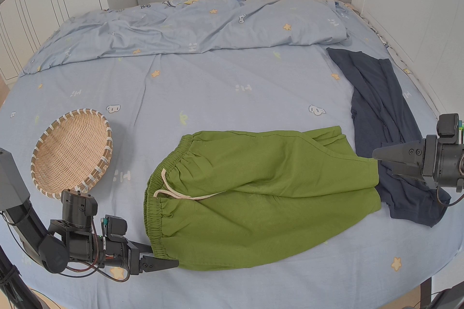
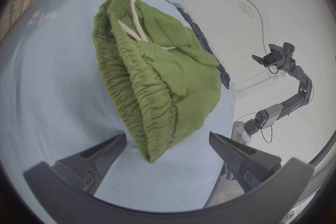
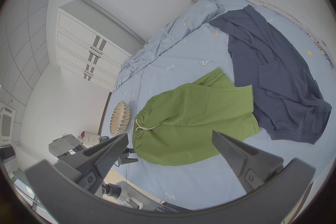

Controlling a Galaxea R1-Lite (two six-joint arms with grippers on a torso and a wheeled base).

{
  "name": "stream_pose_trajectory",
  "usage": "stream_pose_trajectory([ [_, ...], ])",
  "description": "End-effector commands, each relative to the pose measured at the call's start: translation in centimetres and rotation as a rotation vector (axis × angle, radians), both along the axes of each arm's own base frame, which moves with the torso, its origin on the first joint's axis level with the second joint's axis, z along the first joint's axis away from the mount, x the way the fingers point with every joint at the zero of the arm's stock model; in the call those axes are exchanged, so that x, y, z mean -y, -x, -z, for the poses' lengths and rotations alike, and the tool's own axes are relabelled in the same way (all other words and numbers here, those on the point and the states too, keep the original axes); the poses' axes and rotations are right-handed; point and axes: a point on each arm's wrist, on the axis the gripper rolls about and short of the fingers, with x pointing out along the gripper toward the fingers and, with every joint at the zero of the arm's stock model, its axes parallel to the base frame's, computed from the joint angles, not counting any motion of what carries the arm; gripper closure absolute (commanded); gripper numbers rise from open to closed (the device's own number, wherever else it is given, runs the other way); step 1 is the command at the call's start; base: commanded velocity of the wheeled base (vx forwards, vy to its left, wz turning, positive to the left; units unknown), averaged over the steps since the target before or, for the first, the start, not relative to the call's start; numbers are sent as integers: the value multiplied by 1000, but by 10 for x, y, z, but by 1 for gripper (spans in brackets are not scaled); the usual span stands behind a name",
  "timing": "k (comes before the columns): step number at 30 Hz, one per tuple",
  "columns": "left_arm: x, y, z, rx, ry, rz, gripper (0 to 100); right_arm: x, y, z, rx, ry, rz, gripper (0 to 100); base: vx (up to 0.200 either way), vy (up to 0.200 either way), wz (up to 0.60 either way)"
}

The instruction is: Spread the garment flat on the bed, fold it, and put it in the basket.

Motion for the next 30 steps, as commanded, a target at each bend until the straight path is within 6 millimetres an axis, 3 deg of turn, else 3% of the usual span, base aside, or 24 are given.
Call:
stream_pose_trajectory([
  [1,5,-1,6,-18,13,5,0,-1,-1,1,-7,2,-1,0,0,0,0],
  [8,12,0,12,-3,59,-13,0,-1,-2,4,-17,6,-1,0,0,0,0],
  [9,12,1,12,1,63,-16,100,-1,-3,4,-19,7,-1,0,0,0,0],
  [22,6,7,10,-14,121,-82,100,-1,-3,4,-22,6,-1,0,0,0,0],
  [25,-1,8,9,-37,135,-126,100,-1,-3,5,-25,7,-1,0,0,0,0],
  [30,-32,13,7,-95,205,-234,100,1,0,17,-57,62,-24,0,0,0,0],
])
